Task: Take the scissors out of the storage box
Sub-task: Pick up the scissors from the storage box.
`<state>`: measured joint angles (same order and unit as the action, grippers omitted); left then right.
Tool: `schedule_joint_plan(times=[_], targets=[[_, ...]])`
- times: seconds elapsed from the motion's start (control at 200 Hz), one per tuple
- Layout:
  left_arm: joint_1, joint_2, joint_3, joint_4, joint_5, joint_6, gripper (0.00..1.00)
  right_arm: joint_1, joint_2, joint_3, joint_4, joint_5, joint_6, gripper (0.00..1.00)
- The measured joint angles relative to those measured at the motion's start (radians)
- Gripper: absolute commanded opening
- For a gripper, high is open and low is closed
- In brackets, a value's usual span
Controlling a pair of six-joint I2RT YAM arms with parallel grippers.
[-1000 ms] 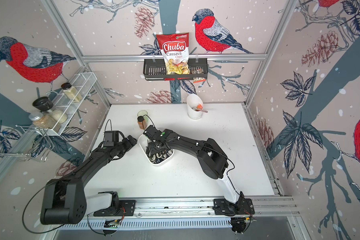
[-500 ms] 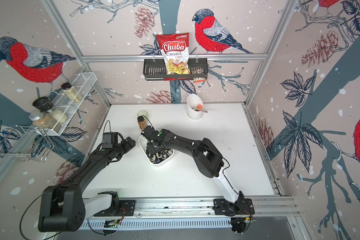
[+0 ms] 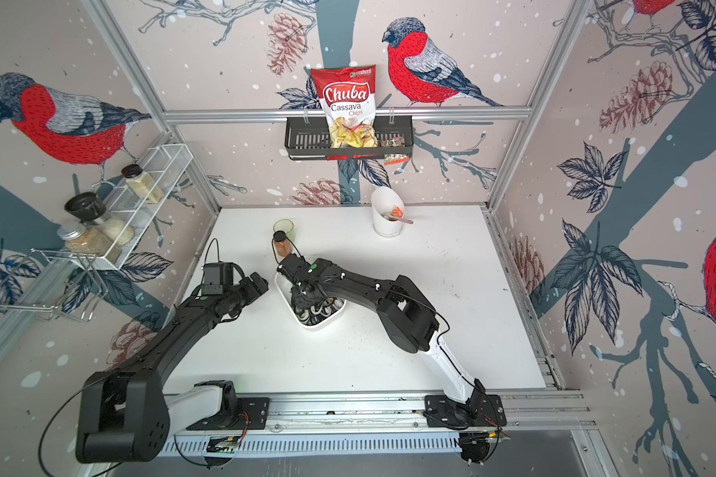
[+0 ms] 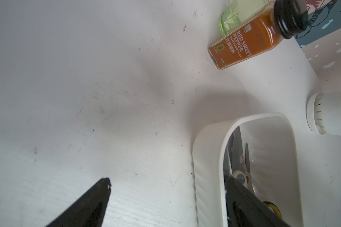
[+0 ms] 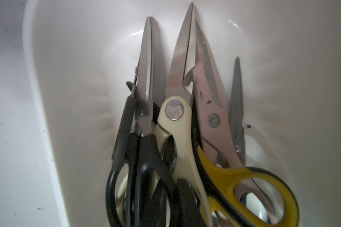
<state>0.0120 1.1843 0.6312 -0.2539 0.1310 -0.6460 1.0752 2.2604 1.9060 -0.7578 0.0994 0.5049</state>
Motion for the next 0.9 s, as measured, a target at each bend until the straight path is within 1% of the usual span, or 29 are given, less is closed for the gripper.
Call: schedule_joint_plan(times=[0.15,0.335,0.535,0.735,0.81,0.9], targets=[[0.005,0.0,0.007,-0.005,0.0,0.011,0.95,0.006,0.005,0.029,-0.038,0.019,0.0,0.0],[0.008,-0.002,0.01,-0.008,0.0,0.018,0.95,0.008,-0.003,0.037,-0.074,0.04,0.0,0.0],[0.008,-0.002,0.015,-0.012,0.011,0.018,0.95,0.008,-0.048,0.026,-0.089,0.068,0.022,0.0],[0.009,0.019,0.05,-0.014,0.053,0.038,0.95,-0.01,-0.157,-0.059,-0.079,0.079,0.029,0.0],[0.009,0.031,0.069,-0.014,0.084,0.053,0.95,-0.043,-0.219,-0.112,-0.052,0.071,0.028,0.0],[0.009,0.051,0.095,-0.015,0.131,0.077,0.95,-0.109,-0.297,-0.201,-0.014,0.053,0.021,0.0]])
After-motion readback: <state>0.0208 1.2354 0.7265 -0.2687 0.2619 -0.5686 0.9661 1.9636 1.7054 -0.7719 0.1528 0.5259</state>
